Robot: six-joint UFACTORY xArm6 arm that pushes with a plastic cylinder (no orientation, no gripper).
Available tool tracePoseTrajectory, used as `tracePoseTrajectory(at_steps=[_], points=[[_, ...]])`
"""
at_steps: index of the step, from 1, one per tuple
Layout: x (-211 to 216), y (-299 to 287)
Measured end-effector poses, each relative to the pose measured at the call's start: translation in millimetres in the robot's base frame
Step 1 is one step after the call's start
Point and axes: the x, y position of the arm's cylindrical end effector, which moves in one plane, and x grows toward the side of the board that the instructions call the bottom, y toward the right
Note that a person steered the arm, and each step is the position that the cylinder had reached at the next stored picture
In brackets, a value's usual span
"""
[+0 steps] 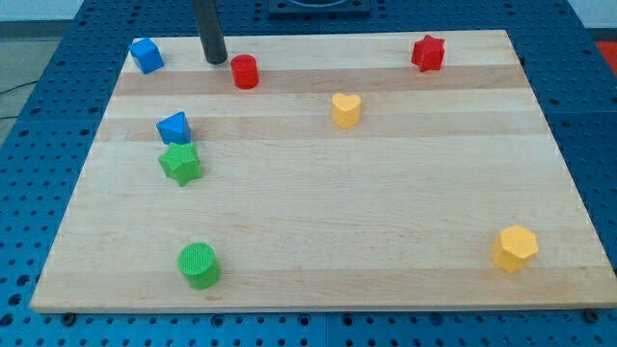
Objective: Push blue triangle in between green star and blue cube
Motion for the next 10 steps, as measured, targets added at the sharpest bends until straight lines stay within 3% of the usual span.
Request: tracePoseTrajectory(at_steps=[4, 5, 7, 9, 10], points=[[39.3, 46.2], [55.0, 25.5], [25.1, 170.4], [70.7, 166.6], [62.2, 232.7]])
